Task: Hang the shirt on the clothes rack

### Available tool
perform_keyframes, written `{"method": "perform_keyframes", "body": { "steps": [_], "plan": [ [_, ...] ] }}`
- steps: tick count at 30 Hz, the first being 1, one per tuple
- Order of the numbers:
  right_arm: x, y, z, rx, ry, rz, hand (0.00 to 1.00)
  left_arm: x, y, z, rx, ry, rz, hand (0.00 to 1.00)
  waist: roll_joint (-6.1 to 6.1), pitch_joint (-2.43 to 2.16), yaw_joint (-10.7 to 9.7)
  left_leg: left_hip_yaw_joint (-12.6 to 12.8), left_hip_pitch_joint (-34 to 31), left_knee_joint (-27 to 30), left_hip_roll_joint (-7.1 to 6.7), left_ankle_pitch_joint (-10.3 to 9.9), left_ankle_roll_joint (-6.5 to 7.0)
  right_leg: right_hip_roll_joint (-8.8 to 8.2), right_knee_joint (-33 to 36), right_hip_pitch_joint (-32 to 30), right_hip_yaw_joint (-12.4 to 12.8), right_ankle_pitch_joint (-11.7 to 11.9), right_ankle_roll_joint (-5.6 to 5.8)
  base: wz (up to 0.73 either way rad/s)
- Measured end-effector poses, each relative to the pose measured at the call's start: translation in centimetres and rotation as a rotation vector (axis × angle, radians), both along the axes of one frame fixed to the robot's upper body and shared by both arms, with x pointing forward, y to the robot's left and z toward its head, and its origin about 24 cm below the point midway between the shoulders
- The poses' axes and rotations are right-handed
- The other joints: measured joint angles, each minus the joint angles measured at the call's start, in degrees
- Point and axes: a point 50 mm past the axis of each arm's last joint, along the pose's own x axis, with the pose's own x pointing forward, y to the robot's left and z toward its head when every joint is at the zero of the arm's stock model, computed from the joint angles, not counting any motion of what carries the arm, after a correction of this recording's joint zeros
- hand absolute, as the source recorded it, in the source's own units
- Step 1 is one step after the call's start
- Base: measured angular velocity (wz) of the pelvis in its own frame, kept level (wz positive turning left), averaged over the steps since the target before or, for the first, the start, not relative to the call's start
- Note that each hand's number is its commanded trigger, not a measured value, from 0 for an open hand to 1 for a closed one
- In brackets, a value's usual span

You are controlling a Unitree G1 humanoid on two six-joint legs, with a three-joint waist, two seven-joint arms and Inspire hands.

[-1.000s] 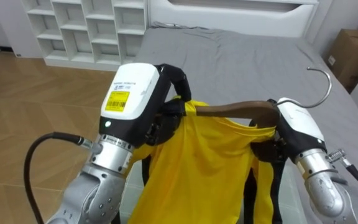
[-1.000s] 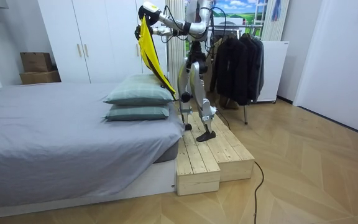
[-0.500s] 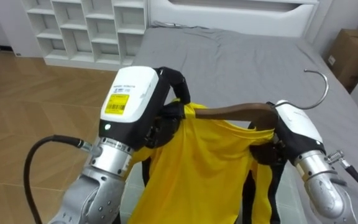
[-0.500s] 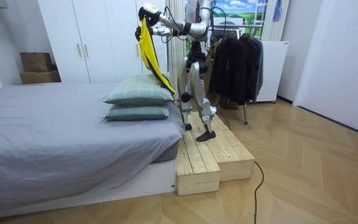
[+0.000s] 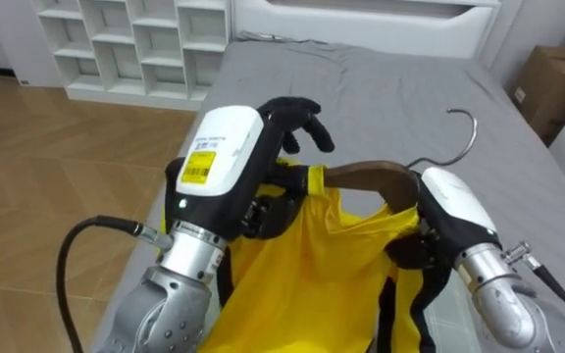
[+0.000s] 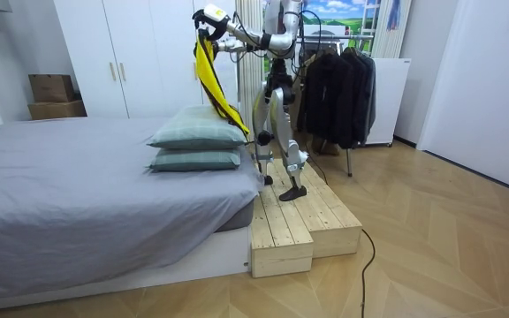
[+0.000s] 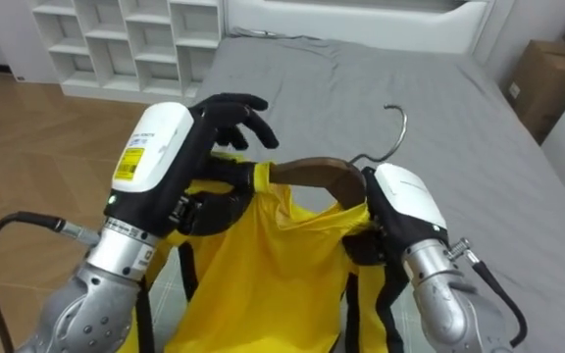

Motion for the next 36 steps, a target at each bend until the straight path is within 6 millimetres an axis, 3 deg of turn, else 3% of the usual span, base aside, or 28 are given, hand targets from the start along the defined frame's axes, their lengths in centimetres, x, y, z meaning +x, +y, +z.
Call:
{"method": "perform_keyframes", "body": {
  "steps": [10, 22, 27, 30, 36],
  "plan": [
    [-0.1, 0.4, -0.3, 0.146, 0.066, 0.024, 1.00, -0.1, 0.3, -0.6, 0.004, 0.044, 0.002, 0.00, 0.15, -0.05, -0.74, 0.03, -0.07, 0.01, 0.01, 0.00, 0.00, 0.00, -0.01, -0.03, -0.28, 0.00, 0.00, 0.00],
    [-0.3, 0.5, -0.4, 0.538, 0.122, 0.038, 1.00, 0.1, 0.9, -0.8, -0.069, 0.082, -0.002, 0.00, 0.20, -0.07, -1.46, 0.07, 0.05, 0.09, 0.06, 0.00, 0.00, 0.07, 0.07, 0.00, 0.25, 0.08, -0.11, 0.00],
    [-1.0, -0.4, -2.5, 0.662, 0.202, -0.028, 1.00, 0.3, 1.2, -1.4, -0.077, 0.080, 0.005, 0.00, 0.91, -0.14, -1.68, -0.18, 0.27, 0.14, 0.03, 0.00, 0.00, 0.03, -0.51, 0.66, -0.19, 0.23, -0.03, 0.02],
    [-1.4, -0.7, -3.3, 0.672, 0.230, -0.055, 1.00, 0.4, 1.4, -2.0, -0.068, 0.105, 0.017, 0.00, 1.60, -0.29, -1.93, -0.20, 0.16, 0.14, 0.03, 0.00, 0.00, 0.07, -0.92, 0.74, -0.27, 0.41, -0.02, 0.00],
    [-1.4, -0.9, -3.4, 0.673, 0.221, -0.077, 1.00, 0.4, 1.6, -2.3, -0.081, 0.098, 0.042, 0.00, 1.86, -0.34, -2.27, -0.21, 0.17, 0.16, 0.04, 0.00, 0.00, 0.08, -0.91, 0.74, -0.29, 0.41, -0.02, 0.00]
  ]
}}
